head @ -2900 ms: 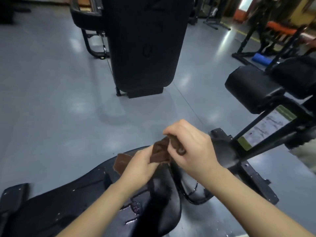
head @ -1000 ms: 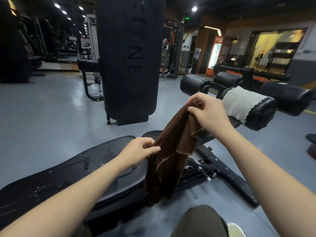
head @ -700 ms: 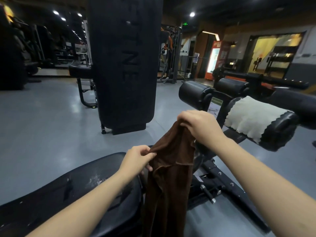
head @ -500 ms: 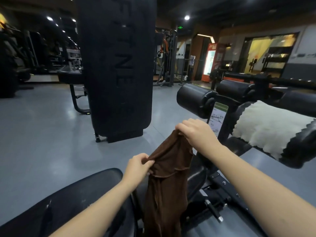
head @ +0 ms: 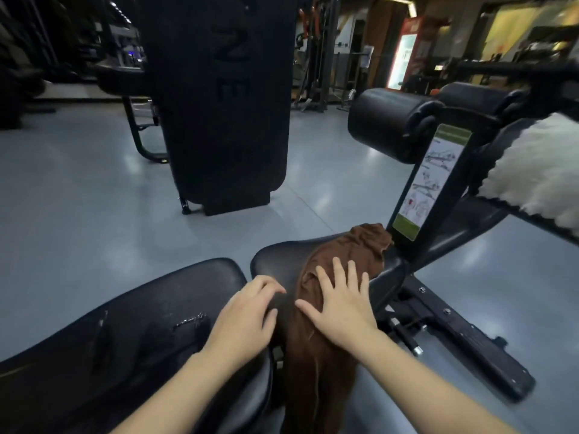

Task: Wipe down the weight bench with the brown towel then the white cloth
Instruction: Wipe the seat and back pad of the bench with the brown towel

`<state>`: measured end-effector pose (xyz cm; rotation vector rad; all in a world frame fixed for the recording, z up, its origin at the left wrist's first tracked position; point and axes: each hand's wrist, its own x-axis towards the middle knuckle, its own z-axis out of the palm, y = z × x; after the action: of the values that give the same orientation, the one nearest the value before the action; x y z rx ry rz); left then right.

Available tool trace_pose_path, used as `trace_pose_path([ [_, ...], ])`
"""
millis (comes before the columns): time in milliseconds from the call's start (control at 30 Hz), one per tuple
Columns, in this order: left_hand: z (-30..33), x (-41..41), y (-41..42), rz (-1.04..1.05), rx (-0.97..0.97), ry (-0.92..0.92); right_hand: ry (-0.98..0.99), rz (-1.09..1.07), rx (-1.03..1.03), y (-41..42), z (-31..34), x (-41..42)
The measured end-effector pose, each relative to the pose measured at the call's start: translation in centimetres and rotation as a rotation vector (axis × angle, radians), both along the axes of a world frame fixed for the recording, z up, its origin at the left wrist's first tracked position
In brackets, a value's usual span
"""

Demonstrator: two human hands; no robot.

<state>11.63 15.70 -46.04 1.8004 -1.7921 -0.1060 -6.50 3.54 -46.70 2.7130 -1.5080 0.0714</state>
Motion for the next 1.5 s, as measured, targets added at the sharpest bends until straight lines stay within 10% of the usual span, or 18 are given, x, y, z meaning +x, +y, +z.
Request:
trace_pose_path([
  [500, -8.1, -0.2, 9.3, -0.076, -0.176, -0.326, 0.148, 0.166, -0.027, -3.2, 0.1, 3.8],
  [933, -7.6, 0.0, 9.3, -0.068, -0.127, -0.130, 0.241, 0.354, -0.006, -6.3, -0.5, 9.9],
  [1500, -7.6, 0.7, 10.0, 0.025, -0.060, -0.165, 0.125, 0.230, -0.063, -3.0, -0.3, -1.4],
])
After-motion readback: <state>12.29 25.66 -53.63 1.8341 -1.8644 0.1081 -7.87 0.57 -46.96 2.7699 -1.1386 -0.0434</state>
